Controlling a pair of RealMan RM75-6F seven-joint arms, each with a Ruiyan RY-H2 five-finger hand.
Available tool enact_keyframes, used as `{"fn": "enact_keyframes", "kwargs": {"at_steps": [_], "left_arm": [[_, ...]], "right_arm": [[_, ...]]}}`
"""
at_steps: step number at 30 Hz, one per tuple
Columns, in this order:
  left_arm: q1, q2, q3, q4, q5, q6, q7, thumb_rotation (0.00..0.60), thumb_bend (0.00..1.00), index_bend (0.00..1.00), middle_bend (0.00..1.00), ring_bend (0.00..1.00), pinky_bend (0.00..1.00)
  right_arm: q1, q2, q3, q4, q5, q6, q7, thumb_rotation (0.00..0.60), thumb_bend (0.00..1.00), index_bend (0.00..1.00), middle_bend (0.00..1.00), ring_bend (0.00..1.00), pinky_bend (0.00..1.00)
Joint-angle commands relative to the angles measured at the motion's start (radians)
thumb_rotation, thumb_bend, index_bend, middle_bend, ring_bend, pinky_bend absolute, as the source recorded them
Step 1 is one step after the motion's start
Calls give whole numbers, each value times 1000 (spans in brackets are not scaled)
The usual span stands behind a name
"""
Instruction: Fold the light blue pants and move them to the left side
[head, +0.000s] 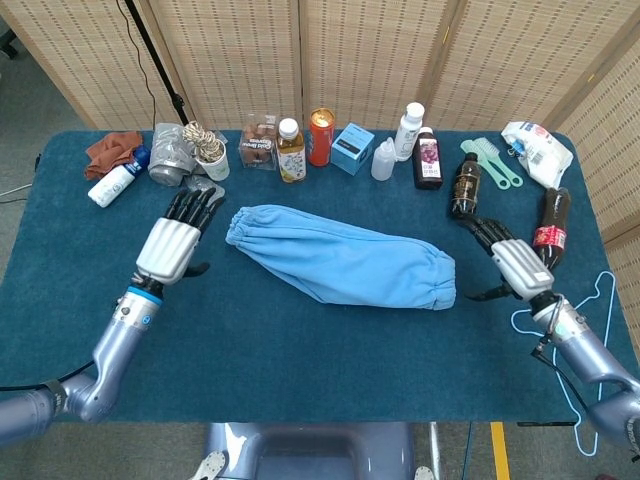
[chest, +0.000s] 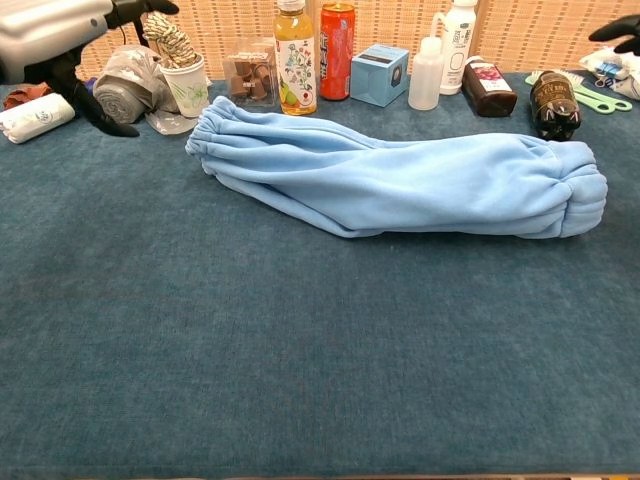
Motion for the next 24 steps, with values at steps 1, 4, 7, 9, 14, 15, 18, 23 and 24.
{"fn": "enact_keyframes", "kwargs": {"at_steps": [1, 4, 7, 9, 14, 15, 18, 23, 24], "left_arm": [[15, 10, 48, -8, 57, -33, -75, 600, 118, 0, 0, 0, 0], [60, 0, 74, -20, 67, 23, -68, 600, 118, 0, 0, 0, 0], [103, 12, 88, -44, 68, 80, -40, 600, 118, 0, 0, 0, 0], [134, 29, 97, -75, 53, 112, -16, 600, 118, 0, 0, 0, 0], [210, 87, 116, -157, 18, 183, 33, 600, 118, 0, 0, 0, 0], [223, 99, 119, -173, 10, 193, 37, 600, 118, 0, 0, 0, 0], [275, 149, 134, -231, -9, 237, 42, 600, 118, 0, 0, 0, 0], [335, 207, 154, -305, -29, 275, 30, 600, 118, 0, 0, 0, 0], [347, 218, 157, -318, -32, 287, 34, 600, 118, 0, 0, 0, 0]], "right_arm": [[-11, 4, -22, 8, -22, 9, -14, 600, 0, 0, 0, 0, 0], [-23, -20, -62, 88, -76, 28, -107, 600, 0, 0, 0, 0, 0], [-32, -53, -81, 150, -105, 51, -156, 600, 0, 0, 0, 0, 0], [-35, -72, -93, 184, -123, 63, -167, 600, 0, 0, 0, 0, 0], [-41, -117, -115, 253, -162, 107, -191, 600, 0, 0, 0, 0, 0], [-42, -123, -117, 260, -168, 118, -195, 600, 0, 0, 0, 0, 0], [-45, -137, -119, 266, -185, 154, -224, 600, 0, 0, 0, 0, 0], [-33, -148, -114, 254, -189, 162, -251, 600, 0, 0, 0, 0, 0], [-29, -151, -112, 253, -188, 159, -257, 600, 0, 0, 0, 0, 0]]}}
